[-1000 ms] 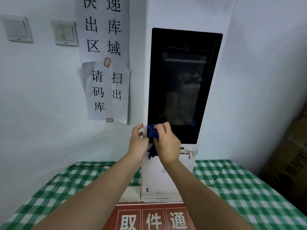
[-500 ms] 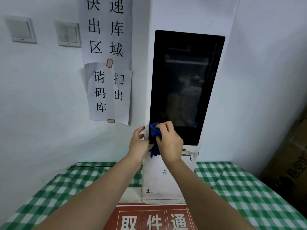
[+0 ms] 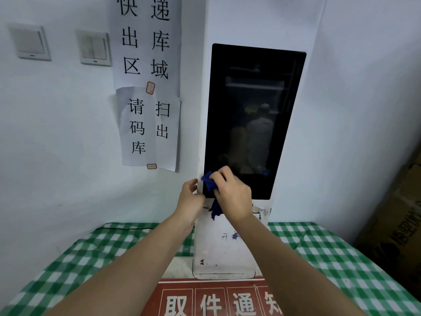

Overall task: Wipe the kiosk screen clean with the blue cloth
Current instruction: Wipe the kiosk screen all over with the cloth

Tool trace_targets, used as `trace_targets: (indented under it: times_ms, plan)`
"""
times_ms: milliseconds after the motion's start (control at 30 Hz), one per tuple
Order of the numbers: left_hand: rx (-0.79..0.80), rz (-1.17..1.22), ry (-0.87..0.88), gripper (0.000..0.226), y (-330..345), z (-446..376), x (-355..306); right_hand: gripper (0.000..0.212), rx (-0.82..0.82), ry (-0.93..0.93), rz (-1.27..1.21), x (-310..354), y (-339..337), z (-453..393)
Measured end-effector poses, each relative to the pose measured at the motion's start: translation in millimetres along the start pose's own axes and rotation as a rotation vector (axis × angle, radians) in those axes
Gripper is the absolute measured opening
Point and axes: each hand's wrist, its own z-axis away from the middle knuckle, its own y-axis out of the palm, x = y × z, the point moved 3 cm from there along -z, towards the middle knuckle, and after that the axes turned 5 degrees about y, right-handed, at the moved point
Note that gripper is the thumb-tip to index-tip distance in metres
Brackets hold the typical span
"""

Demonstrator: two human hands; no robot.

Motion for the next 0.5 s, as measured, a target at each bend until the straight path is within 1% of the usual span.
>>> trace_targets:
  times_ms: [100, 167, 267, 300, 433, 500]
  plan:
    - [0.009, 0.013, 0.005, 0.062, 1, 4, -2, 0.037, 0.097, -0.071, 0.001, 4, 16, 20]
    - [0.013, 0.026, 0.01, 0.064, 2, 4, -4, 0.037, 0.163, -0.144, 0.044, 3, 24, 30]
    - [-0.001, 0.017, 0.014, 0.057, 3, 0, -2, 0.031, 0.161, -0.226, 0.07, -3, 19, 28]
    - [-0.004, 0.016, 0.016, 0.057, 3, -1, 0, 0.032, 0.141, -0.215, 0.067, -6, 14, 23]
    - [-0.026, 0.021, 0.02, 0.062, 4, -6, 6, 0.029, 0.019, -0.049, 0.019, -17, -2, -4]
    - [-0.03, 0.03, 0.024, 0.063, 6, -9, 9, 0.03, 0.004, -0.056, 0.027, -19, -2, -1]
